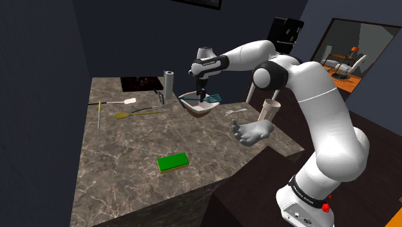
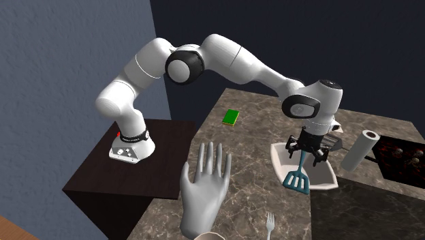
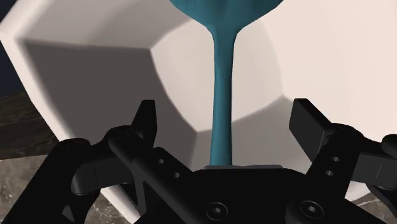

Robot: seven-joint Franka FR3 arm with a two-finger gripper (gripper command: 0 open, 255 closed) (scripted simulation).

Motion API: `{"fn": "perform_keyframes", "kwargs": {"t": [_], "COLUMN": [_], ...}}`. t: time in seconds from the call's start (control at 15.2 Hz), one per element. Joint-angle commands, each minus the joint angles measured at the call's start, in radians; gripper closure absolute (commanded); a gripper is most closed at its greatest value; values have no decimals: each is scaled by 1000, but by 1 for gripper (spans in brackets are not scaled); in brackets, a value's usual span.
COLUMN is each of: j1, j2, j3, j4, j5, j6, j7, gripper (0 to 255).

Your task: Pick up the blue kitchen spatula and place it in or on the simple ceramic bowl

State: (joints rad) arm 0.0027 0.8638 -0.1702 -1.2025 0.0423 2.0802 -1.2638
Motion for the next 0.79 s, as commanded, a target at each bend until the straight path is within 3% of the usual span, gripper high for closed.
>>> {"fn": "perform_keyframes", "kwargs": {"t": [0.0,0.26,0.73], "j1": [0,8,8], "j2": [0,-58,-58], "j3": [0,-4,-4], "j4": [0,28,28], "j5": [0,-6,-6], "j6": [0,-87,-87], "j7": [0,3,3], "gripper": [0,0,0]}}
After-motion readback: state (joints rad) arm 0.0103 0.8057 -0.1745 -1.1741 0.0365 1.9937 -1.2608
